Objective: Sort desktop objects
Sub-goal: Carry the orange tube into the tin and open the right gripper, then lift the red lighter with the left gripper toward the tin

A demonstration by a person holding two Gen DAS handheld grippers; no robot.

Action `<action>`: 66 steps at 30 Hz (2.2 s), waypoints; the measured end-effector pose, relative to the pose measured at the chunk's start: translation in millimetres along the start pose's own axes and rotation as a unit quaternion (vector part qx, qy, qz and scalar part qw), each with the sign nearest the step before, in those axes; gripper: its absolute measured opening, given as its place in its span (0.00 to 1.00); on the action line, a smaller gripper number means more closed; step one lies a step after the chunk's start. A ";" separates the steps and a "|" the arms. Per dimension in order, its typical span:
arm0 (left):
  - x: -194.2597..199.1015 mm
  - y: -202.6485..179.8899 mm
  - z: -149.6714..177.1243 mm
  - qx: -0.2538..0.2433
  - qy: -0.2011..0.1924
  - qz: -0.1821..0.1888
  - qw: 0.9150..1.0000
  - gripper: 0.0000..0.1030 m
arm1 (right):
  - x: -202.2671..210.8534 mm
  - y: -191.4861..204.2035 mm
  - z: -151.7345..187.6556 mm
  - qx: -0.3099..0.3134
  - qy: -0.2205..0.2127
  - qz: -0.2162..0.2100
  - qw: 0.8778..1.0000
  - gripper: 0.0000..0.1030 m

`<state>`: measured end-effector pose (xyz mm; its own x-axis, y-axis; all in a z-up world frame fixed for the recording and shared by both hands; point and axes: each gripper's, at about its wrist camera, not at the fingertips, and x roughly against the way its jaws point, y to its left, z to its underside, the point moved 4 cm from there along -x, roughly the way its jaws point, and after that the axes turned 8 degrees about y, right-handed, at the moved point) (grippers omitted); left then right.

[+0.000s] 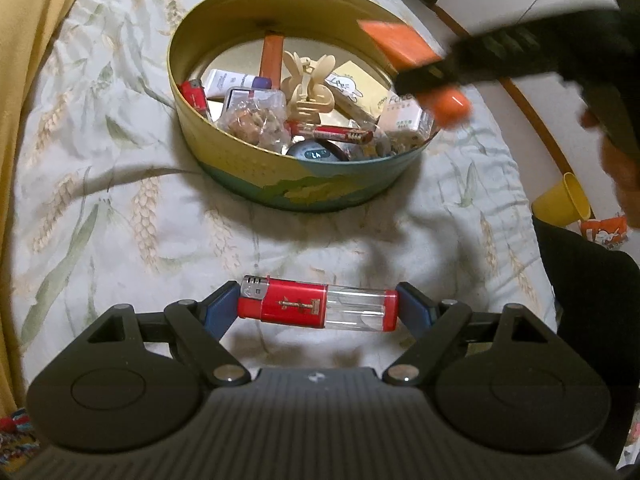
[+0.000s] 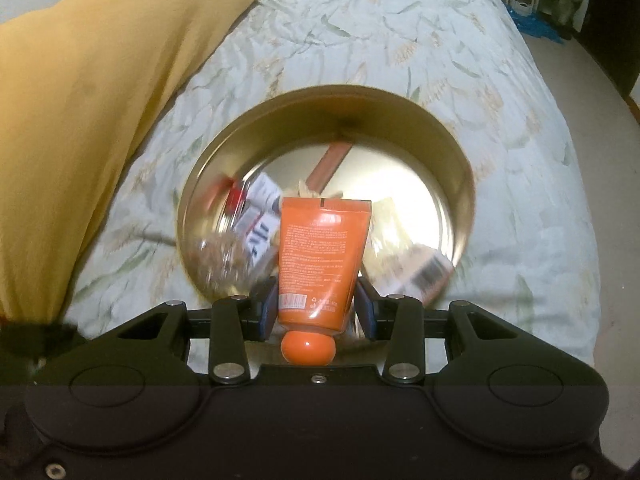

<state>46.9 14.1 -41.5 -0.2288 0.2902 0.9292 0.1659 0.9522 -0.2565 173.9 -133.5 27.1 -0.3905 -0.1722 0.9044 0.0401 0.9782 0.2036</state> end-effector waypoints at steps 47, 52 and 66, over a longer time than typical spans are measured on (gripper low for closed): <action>-19.2 3.3 -3.2 0.000 0.023 -0.027 0.999 0.81 | -58.5 -16.1 107.6 0.048 0.041 0.052 0.997 0.83; -23.6 4.3 -6.5 0.002 0.026 -0.031 0.999 0.81 | -69.1 -20.5 109.7 0.039 0.052 0.049 0.997 0.83; -17.9 5.5 -21.6 -0.005 0.000 -0.055 0.998 0.81 | -88.5 -33.3 116.8 0.034 0.051 0.056 0.997 0.91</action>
<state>72.6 12.1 -53.8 -0.2470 0.1837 0.9514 0.1501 0.9773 -0.1498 99.7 -137.3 -103.6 -0.2910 -0.0689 0.9542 0.0138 0.9970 0.0762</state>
